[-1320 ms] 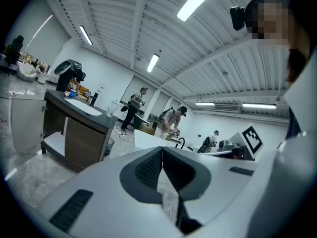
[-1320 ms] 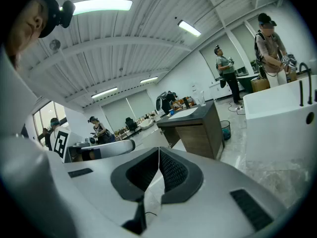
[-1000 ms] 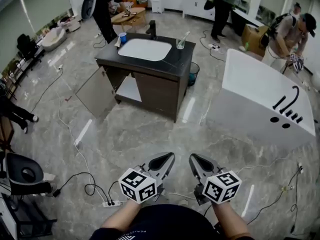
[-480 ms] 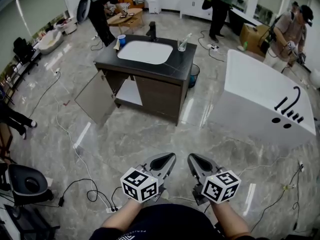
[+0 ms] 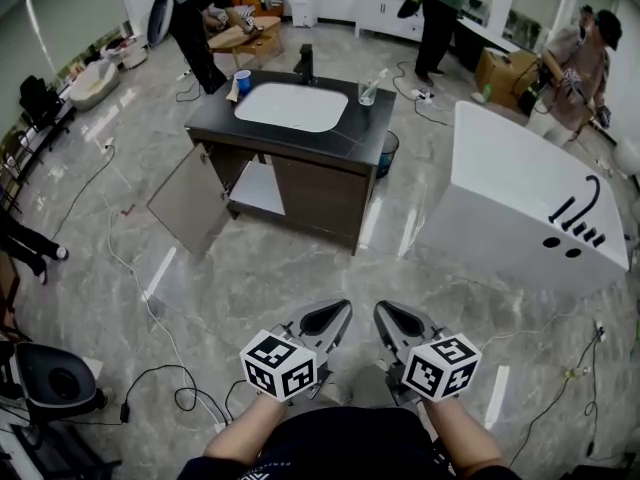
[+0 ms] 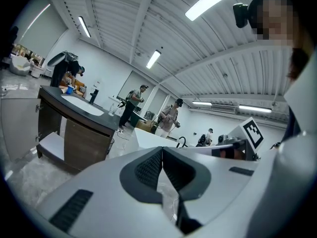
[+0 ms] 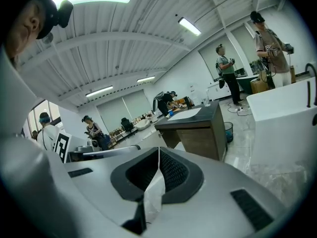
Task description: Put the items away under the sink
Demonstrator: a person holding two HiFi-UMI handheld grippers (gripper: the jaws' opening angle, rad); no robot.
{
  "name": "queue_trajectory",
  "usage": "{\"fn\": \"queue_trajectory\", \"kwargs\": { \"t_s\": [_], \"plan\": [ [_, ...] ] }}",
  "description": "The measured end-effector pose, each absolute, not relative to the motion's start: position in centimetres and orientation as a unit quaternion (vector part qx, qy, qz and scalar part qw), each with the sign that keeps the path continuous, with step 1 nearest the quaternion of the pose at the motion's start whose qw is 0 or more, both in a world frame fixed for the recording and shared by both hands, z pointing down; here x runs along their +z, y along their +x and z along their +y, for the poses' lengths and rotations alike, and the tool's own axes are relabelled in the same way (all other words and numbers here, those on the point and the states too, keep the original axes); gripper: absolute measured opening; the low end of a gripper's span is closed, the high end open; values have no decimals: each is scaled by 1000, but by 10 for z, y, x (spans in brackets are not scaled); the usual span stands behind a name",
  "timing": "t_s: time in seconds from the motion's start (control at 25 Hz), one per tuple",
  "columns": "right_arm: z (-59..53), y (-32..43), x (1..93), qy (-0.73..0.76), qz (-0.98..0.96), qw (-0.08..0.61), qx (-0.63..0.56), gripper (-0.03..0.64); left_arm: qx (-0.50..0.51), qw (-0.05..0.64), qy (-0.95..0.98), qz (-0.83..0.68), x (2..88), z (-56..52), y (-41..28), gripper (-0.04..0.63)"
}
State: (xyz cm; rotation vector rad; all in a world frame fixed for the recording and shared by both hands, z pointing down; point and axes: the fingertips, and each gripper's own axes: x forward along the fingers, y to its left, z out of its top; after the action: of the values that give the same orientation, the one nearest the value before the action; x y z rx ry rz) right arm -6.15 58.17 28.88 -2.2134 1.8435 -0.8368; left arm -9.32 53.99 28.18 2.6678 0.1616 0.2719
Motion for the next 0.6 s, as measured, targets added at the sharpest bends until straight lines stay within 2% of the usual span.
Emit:
{"fn": "queue_trajectory", "kwargs": {
  "t_s": [0.24, 0.6],
  "plan": [
    [557, -43, 295, -732, 616, 72, -283, 37, 101, 232, 966, 40, 290, 515, -80, 9],
    [521, 31, 292, -715, 634, 74, -284, 37, 98, 212, 971, 43, 283, 483, 0, 9]
  ]
}}
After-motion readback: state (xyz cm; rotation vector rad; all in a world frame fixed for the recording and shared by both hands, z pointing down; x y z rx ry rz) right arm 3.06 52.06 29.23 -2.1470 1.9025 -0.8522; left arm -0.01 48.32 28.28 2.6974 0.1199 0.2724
